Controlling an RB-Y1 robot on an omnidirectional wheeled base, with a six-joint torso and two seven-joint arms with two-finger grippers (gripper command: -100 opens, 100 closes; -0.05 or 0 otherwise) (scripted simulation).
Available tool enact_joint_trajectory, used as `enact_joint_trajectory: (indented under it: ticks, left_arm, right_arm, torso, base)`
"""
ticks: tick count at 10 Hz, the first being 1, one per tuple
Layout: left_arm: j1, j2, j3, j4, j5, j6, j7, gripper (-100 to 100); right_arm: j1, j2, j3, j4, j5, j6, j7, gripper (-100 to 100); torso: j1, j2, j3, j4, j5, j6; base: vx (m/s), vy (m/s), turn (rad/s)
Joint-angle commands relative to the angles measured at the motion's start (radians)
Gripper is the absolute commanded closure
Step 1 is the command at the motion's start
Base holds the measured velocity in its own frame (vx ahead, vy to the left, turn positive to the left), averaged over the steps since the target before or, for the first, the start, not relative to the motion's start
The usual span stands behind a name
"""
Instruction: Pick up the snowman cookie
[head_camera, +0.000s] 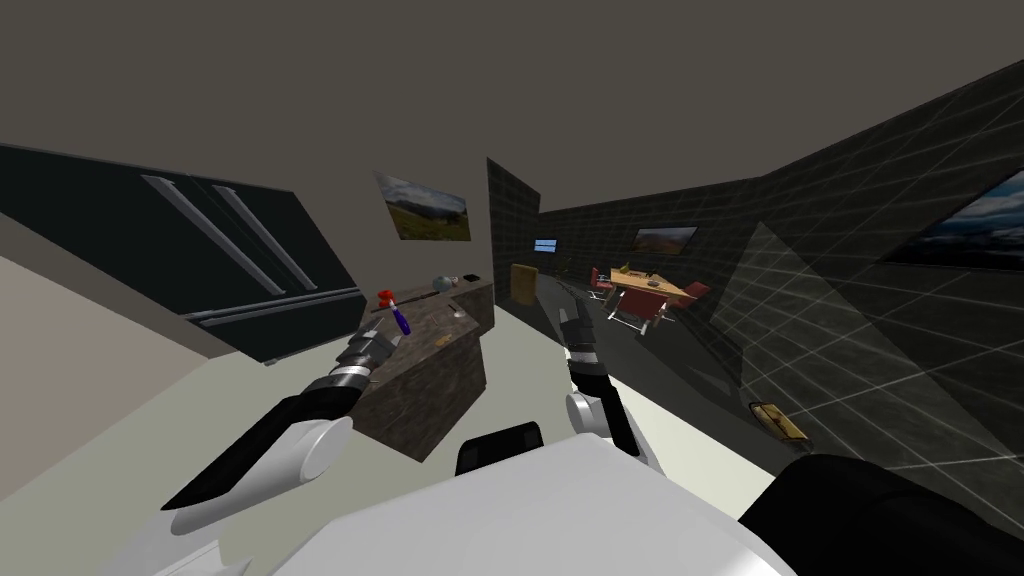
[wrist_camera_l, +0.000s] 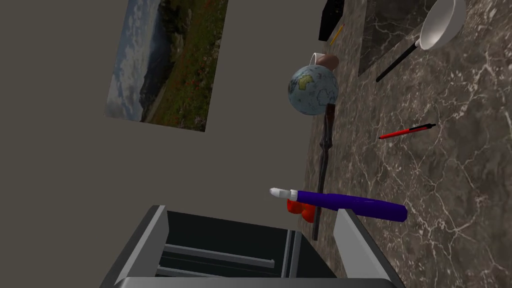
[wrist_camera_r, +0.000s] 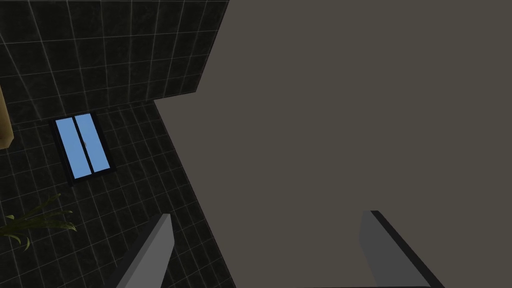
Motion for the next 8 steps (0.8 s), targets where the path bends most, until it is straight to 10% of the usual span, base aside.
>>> enact_joint_trajectory:
  ticks: [1, 8]
  left_arm:
    - [-0.007, 0.004, 0.004, 0.003, 0.004, 0.044, 0.005, -100]
    - [-0.055, 0.048, 0.041, 0.017, 0.066, 0.24, 0.087, -100]
  right_arm:
    - [0.0, 0.0, 0.0, 0.0, 0.0, 0.0, 0.0, 0]
    - [0.0, 0.0, 0.0, 0.0, 0.0, 0.0, 0.0, 0]
  torso:
    - [0.0, 0.0, 0.0, 0.0, 0.0, 0.0]
    - [0.003, 0.0, 0.0, 0.0, 0.001, 0.0]
  base:
    - [0.004, -0.039, 0.002]
    - [0.02, -0.063, 0.052]
